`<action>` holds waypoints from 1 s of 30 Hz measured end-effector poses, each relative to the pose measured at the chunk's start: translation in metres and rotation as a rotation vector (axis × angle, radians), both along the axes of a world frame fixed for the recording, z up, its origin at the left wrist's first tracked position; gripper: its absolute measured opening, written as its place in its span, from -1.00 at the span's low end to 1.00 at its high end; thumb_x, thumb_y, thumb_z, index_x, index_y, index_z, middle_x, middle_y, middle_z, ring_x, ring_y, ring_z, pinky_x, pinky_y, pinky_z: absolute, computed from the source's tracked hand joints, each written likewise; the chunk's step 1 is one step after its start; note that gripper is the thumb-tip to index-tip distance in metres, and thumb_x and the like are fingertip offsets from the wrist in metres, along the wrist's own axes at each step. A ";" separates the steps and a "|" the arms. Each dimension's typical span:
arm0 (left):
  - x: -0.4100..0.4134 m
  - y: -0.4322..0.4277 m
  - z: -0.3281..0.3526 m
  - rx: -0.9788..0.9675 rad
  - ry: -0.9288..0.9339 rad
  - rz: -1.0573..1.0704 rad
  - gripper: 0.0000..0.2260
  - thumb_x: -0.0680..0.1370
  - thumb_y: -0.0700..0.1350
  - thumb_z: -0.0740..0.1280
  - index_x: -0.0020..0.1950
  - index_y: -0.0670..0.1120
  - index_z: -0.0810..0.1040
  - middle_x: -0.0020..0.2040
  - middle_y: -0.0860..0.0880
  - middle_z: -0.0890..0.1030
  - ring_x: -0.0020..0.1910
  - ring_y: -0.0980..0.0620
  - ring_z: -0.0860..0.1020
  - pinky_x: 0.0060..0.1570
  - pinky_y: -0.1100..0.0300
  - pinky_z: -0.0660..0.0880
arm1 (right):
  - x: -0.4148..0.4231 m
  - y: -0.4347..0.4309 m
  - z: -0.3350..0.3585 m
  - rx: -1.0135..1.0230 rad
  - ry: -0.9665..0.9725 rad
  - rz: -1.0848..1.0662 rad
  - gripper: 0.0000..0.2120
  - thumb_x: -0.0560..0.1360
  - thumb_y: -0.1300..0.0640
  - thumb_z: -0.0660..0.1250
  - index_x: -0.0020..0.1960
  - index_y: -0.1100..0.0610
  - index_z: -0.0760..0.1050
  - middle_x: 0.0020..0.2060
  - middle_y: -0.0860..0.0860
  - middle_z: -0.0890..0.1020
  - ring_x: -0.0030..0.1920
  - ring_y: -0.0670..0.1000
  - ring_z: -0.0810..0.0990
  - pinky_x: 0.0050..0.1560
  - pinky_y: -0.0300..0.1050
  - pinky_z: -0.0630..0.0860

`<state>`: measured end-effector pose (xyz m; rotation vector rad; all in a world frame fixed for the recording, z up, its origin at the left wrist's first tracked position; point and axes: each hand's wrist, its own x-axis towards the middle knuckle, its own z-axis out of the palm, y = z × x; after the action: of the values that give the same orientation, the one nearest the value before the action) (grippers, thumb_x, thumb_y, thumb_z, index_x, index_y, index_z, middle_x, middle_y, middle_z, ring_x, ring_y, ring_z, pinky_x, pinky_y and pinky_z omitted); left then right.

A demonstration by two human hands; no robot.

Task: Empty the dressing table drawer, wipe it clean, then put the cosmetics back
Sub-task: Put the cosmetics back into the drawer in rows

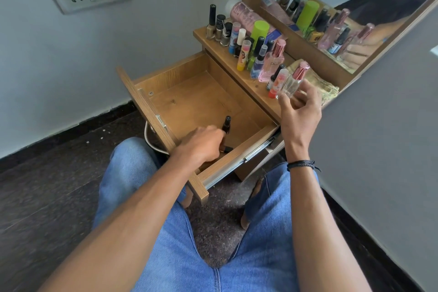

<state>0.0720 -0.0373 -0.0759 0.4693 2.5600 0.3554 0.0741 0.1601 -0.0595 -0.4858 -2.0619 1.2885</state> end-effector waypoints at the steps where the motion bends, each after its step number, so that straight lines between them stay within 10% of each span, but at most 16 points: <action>1: 0.001 0.002 0.000 -0.016 0.027 -0.034 -0.47 0.56 -0.38 0.30 0.50 -0.05 0.42 0.30 -0.09 0.50 0.13 -0.12 0.56 0.14 -0.04 0.59 | -0.001 0.001 -0.001 0.006 -0.006 -0.014 -0.56 0.47 0.02 0.49 0.31 0.05 0.53 0.14 -0.04 0.56 0.12 0.00 0.61 0.19 0.00 0.60; 6: 0.003 0.005 0.002 -0.073 0.138 -0.092 -0.57 0.58 -0.36 0.27 0.43 -0.08 0.49 0.22 -0.12 0.55 0.15 -0.15 0.58 0.14 -0.07 0.57 | 0.000 0.002 -0.002 -0.029 0.027 -0.071 -0.67 0.45 0.11 0.53 0.17 0.10 0.57 0.06 0.04 0.65 0.03 0.04 0.64 0.04 -0.19 0.61; 12: 0.000 -0.001 0.008 -0.014 0.099 0.037 -0.68 0.60 -0.29 0.29 0.34 -0.10 0.51 0.14 -0.11 0.61 0.03 -0.10 0.61 0.04 0.04 0.56 | 0.020 -0.007 0.002 -0.044 0.175 -0.192 -0.75 0.38 0.17 0.51 0.03 0.14 0.56 -0.07 0.00 0.65 -0.08 0.04 0.63 -0.04 0.06 0.61; 18: -0.012 -0.013 0.019 0.115 0.036 0.198 -0.89 0.57 -0.11 0.42 0.04 0.05 0.54 -0.08 0.06 0.60 -0.06 0.00 0.57 -0.14 0.10 0.40 | 0.029 -0.036 0.001 0.268 0.319 0.144 -0.82 0.48 0.23 0.47 0.05 0.21 0.56 -0.09 0.01 0.58 -0.20 0.12 0.60 -0.30 0.01 0.60; 30: -0.014 -0.016 0.022 -0.042 -0.153 0.152 -0.79 0.55 -0.19 0.40 0.17 -0.06 0.58 0.17 -0.13 0.59 0.07 -0.17 0.60 -0.09 0.09 0.54 | 0.029 -0.046 -0.027 0.465 -0.297 0.583 -0.77 0.38 0.05 0.42 0.03 -0.02 0.55 -0.11 -0.18 0.62 -0.10 -0.13 0.60 0.04 0.09 0.57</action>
<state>0.0581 -0.0530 -0.0540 0.2237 2.4543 0.3760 0.1030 0.1137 -0.0863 0.1637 -2.7824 1.0115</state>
